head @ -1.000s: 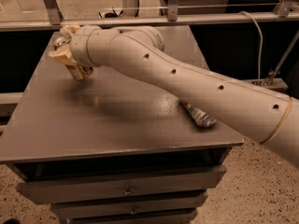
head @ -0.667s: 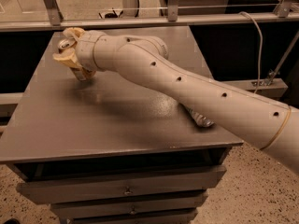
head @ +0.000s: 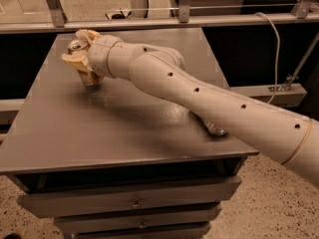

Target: Place orange can upright

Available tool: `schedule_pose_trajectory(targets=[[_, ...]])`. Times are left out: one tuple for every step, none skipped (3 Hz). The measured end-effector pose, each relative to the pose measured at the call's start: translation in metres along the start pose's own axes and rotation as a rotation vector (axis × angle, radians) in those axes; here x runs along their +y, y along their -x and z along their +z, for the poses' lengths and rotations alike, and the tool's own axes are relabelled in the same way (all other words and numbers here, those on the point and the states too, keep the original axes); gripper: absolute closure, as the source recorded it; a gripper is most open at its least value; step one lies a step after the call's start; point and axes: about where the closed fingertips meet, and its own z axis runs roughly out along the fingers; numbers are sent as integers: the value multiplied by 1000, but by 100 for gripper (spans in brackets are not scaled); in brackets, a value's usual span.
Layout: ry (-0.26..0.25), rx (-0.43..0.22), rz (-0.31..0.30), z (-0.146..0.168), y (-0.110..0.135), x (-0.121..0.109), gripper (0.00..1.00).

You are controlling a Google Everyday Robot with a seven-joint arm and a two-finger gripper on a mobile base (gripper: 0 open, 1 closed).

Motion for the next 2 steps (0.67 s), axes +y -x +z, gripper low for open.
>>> schedule_pose_trajectory(targets=[[13,11,55,-2,6,5,59],[13,10,75,-5,15,6,37]])
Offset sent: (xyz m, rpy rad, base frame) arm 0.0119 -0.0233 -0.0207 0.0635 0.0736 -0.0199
